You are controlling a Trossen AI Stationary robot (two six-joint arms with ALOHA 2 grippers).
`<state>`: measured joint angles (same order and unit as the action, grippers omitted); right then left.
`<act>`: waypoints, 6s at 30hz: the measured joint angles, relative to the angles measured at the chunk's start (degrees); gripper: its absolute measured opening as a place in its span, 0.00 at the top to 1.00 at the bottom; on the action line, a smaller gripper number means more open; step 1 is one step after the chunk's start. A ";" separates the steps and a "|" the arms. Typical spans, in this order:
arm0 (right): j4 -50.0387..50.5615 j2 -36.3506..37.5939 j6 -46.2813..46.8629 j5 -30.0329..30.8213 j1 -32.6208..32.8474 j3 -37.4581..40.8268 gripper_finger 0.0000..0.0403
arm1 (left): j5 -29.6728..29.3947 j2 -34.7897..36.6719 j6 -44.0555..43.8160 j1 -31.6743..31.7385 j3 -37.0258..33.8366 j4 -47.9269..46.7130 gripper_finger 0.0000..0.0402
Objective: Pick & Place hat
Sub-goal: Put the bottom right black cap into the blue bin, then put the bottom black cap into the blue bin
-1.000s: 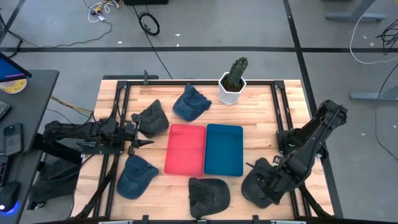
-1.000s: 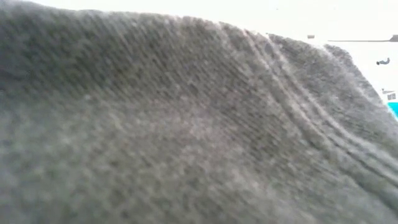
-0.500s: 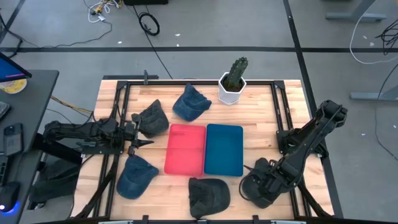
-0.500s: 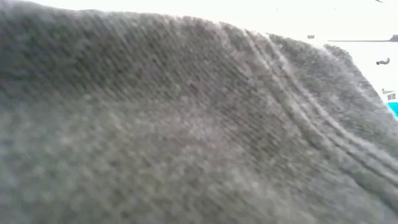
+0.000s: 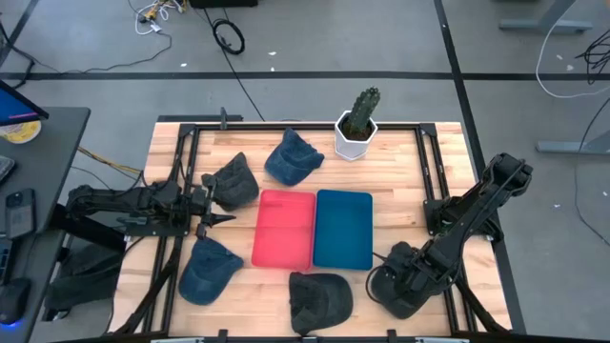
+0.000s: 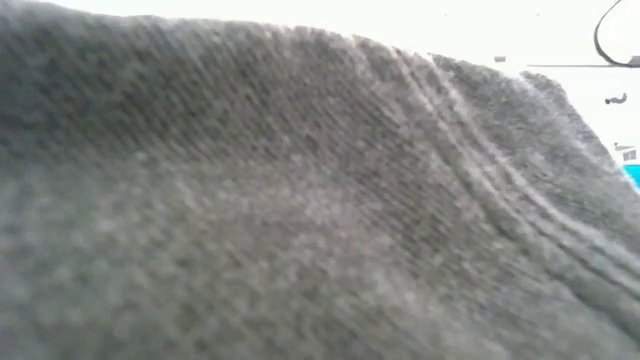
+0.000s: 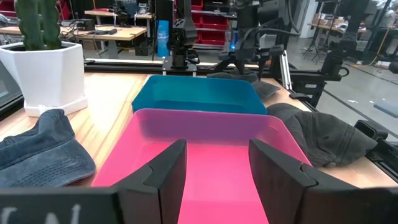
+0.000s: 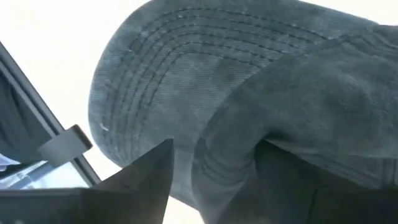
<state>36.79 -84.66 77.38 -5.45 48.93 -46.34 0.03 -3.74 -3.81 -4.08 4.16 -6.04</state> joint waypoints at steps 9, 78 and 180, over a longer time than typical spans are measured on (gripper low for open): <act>-0.06 0.00 -2.79 -3.37 -0.09 0.04 0.88 | 0.00 0.01 0.00 -0.01 0.00 0.00 0.56; 9.91 -8.91 -79.99 2.91 -35.74 -20.55 0.96 | 0.00 0.01 0.00 0.01 0.00 0.00 0.56; 6.38 -39.89 -105.50 -2.44 -17.26 -52.92 0.53 | 0.00 0.01 0.00 0.00 0.00 -0.16 0.56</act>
<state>43.16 -124.55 -28.13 -7.90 31.66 -99.26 0.03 -3.73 -3.81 -4.08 4.16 -6.21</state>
